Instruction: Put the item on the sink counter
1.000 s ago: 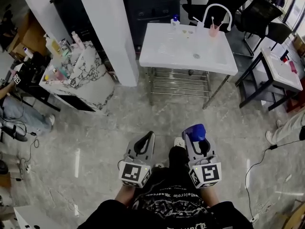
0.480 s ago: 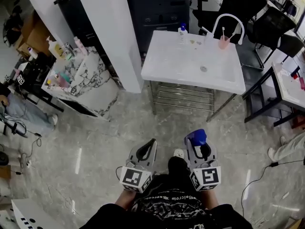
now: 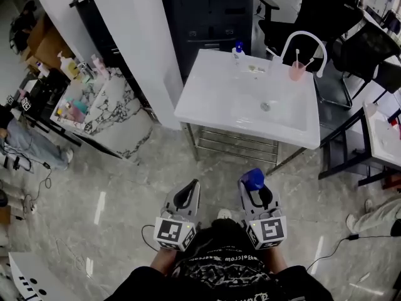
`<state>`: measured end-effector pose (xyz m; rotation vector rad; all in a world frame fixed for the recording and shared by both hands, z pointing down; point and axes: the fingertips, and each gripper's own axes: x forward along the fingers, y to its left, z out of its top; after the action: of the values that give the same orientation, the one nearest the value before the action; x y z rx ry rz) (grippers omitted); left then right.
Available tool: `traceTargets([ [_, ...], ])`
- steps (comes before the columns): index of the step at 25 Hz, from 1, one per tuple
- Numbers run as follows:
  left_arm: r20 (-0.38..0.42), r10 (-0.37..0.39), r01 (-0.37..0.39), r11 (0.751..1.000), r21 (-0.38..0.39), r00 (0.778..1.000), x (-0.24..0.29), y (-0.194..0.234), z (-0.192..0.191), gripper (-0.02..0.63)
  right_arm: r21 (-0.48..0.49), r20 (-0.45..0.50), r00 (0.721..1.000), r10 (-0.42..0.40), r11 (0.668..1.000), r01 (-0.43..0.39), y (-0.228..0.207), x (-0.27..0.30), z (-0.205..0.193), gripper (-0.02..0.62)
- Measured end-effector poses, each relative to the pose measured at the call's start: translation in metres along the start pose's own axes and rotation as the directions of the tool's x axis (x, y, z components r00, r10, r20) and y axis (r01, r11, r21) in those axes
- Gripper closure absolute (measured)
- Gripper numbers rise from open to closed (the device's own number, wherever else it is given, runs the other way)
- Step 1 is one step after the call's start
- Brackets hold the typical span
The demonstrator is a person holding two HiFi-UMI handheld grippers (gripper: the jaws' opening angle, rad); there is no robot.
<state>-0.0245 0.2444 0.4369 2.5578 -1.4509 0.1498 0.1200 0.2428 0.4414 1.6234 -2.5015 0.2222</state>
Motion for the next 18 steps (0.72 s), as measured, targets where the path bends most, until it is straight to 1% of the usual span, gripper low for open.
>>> traceTargets([
  [4,0.005,0.024,-0.024,1.000,-0.007,1.000,0.026,-0.006,0.002,0.598,-0.015,-0.007,1.000,0.022,1.000,-0.022,-0.027,0.014,0.001,0.437],
  [8,-0.004,0.027,-0.027,0.999,-0.025,1.000,0.045,-0.009,0.003,0.598,-0.022,-0.005,1.000,0.028,0.999,-0.028,-0.040,0.023,0.005,0.437],
  [10,-0.012,0.023,-0.023,1.000,-0.002,1.000,0.054,-0.011,0.003,0.598,-0.023,-0.002,1.000,0.025,0.999,-0.025,-0.045,0.027,0.005,0.437],
  [12,-0.019,0.028,-0.027,0.999,0.035,0.999,0.061,-0.009,0.005,0.598,-0.024,0.003,1.000,0.010,1.000,-0.010,-0.049,0.032,0.007,0.437],
  [14,-0.019,0.034,-0.033,0.998,0.055,0.999,0.070,-0.004,0.006,0.598,-0.014,0.011,1.000,-0.018,1.000,0.019,-0.056,0.036,0.010,0.437],
  [18,-0.013,0.007,-0.006,0.999,0.037,1.000,0.089,0.011,0.005,0.598,0.005,0.019,0.996,-0.086,0.996,0.086,-0.073,0.049,0.010,0.437],
])
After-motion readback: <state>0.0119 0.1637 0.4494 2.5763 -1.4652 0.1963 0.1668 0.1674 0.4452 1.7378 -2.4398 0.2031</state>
